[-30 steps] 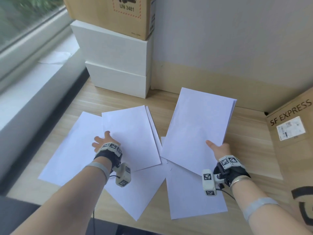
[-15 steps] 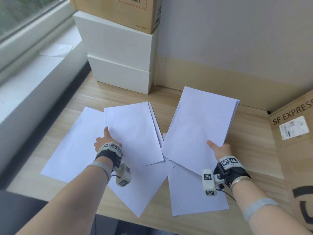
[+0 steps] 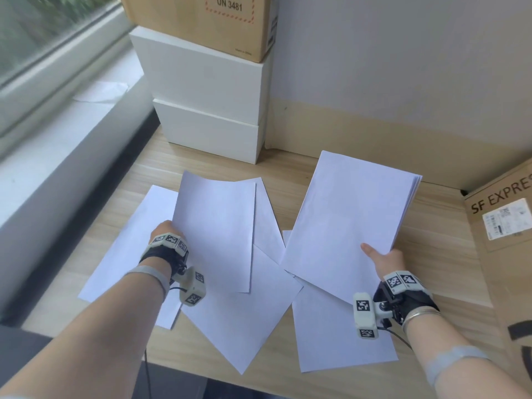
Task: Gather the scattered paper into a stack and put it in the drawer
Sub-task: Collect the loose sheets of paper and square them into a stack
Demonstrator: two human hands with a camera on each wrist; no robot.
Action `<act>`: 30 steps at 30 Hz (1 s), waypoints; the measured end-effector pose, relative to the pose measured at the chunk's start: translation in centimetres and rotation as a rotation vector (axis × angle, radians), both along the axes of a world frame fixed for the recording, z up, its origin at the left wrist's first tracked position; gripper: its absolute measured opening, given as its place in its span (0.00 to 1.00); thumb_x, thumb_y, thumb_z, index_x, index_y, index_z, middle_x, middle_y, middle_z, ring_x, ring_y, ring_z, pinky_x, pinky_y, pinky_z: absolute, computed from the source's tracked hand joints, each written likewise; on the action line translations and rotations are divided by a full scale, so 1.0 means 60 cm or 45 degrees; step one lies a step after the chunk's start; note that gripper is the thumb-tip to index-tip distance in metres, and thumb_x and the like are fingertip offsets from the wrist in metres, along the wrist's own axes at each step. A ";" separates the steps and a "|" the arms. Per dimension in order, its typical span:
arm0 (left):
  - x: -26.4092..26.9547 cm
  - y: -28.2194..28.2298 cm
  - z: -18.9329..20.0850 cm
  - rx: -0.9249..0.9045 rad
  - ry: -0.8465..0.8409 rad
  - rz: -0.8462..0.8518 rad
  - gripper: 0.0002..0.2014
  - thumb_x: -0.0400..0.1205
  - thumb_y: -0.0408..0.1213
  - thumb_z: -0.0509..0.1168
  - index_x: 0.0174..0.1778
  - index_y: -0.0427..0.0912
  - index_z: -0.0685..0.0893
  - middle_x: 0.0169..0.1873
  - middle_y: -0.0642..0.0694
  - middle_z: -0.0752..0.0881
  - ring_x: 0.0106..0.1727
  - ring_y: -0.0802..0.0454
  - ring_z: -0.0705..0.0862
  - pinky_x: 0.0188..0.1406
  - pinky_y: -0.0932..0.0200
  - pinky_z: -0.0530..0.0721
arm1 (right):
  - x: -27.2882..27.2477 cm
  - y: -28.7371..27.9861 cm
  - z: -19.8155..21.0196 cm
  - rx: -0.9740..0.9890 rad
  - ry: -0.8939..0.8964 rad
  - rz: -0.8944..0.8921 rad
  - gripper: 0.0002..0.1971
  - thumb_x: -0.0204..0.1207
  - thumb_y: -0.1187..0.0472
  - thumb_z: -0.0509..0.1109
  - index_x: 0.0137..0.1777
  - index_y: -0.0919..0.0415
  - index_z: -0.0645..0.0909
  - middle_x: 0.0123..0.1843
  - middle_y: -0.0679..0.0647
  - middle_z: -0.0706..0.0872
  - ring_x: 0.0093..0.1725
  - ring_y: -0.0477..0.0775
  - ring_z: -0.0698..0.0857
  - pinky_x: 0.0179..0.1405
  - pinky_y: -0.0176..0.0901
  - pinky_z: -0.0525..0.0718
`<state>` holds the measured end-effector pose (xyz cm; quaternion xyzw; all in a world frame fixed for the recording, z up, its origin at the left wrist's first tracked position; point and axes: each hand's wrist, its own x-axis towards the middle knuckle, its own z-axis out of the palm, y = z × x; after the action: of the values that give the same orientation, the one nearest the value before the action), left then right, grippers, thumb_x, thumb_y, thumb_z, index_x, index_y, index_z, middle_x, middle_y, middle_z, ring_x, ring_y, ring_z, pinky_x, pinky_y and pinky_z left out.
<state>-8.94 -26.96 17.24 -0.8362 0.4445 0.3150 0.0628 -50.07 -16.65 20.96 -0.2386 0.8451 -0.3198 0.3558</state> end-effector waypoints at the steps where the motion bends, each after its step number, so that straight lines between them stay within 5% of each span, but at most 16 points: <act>1: 0.014 -0.006 -0.002 0.025 -0.060 -0.028 0.14 0.79 0.28 0.61 0.60 0.31 0.81 0.61 0.33 0.83 0.64 0.35 0.81 0.62 0.49 0.79 | 0.000 -0.001 -0.002 0.003 -0.001 0.004 0.20 0.73 0.62 0.75 0.55 0.81 0.80 0.59 0.74 0.85 0.53 0.66 0.85 0.48 0.44 0.74; 4: 0.058 -0.019 -0.031 0.099 -0.217 -0.045 0.18 0.74 0.32 0.62 0.61 0.39 0.81 0.63 0.36 0.80 0.68 0.35 0.75 0.66 0.43 0.74 | 0.007 -0.006 -0.009 0.002 -0.014 0.015 0.18 0.73 0.62 0.75 0.54 0.79 0.81 0.58 0.73 0.85 0.47 0.57 0.80 0.49 0.44 0.74; 7: 0.089 -0.018 -0.052 0.222 -0.310 -0.058 0.23 0.68 0.34 0.61 0.61 0.45 0.81 0.61 0.40 0.78 0.66 0.37 0.70 0.62 0.43 0.71 | 0.017 -0.013 -0.014 0.004 -0.018 0.026 0.15 0.72 0.61 0.75 0.51 0.73 0.82 0.58 0.72 0.85 0.46 0.56 0.80 0.50 0.44 0.74; 11: 0.114 -0.008 -0.044 0.192 -0.297 -0.011 0.26 0.66 0.34 0.62 0.63 0.47 0.79 0.63 0.42 0.74 0.67 0.38 0.69 0.64 0.44 0.72 | 0.026 -0.022 -0.023 0.007 -0.015 0.054 0.20 0.72 0.61 0.75 0.55 0.78 0.81 0.58 0.72 0.86 0.47 0.56 0.81 0.51 0.45 0.75; 15: 0.120 0.002 -0.023 0.123 -0.289 0.050 0.18 0.74 0.33 0.61 0.61 0.44 0.78 0.65 0.40 0.67 0.69 0.36 0.65 0.69 0.41 0.73 | 0.032 -0.031 -0.028 0.017 0.004 0.066 0.19 0.72 0.60 0.76 0.53 0.77 0.82 0.58 0.73 0.86 0.48 0.60 0.83 0.48 0.44 0.74; 18: 0.132 0.001 -0.024 -0.013 -0.201 0.146 0.12 0.74 0.33 0.63 0.54 0.45 0.78 0.62 0.39 0.70 0.67 0.35 0.69 0.69 0.40 0.70 | 0.033 -0.036 -0.030 0.013 0.009 0.062 0.20 0.72 0.60 0.76 0.54 0.79 0.82 0.57 0.73 0.86 0.48 0.59 0.83 0.51 0.48 0.77; 21: 0.140 0.001 -0.025 -0.168 -0.094 0.198 0.13 0.72 0.26 0.60 0.48 0.44 0.70 0.49 0.35 0.80 0.54 0.33 0.80 0.64 0.41 0.71 | 0.031 -0.039 -0.036 0.024 -0.011 0.052 0.25 0.70 0.57 0.77 0.57 0.78 0.80 0.58 0.71 0.86 0.51 0.62 0.84 0.56 0.50 0.79; 24: 0.139 0.008 -0.025 -0.341 0.076 0.278 0.18 0.73 0.26 0.58 0.56 0.45 0.66 0.39 0.35 0.80 0.42 0.36 0.81 0.48 0.46 0.79 | 0.028 -0.042 -0.040 0.028 -0.018 0.045 0.27 0.68 0.55 0.78 0.58 0.77 0.80 0.57 0.69 0.86 0.54 0.65 0.85 0.56 0.51 0.79; 30: 0.141 -0.003 -0.006 -0.196 0.283 0.142 0.13 0.78 0.24 0.59 0.56 0.34 0.82 0.58 0.29 0.84 0.59 0.33 0.82 0.60 0.45 0.78 | 0.029 -0.044 -0.034 0.014 -0.022 0.063 0.26 0.68 0.57 0.78 0.58 0.79 0.80 0.58 0.72 0.86 0.55 0.65 0.86 0.58 0.52 0.80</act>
<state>-0.47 -27.16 16.89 -0.8220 0.4243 0.3736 -0.0687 -48.32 -19.27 18.89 -0.2546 0.8376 -0.3083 0.3721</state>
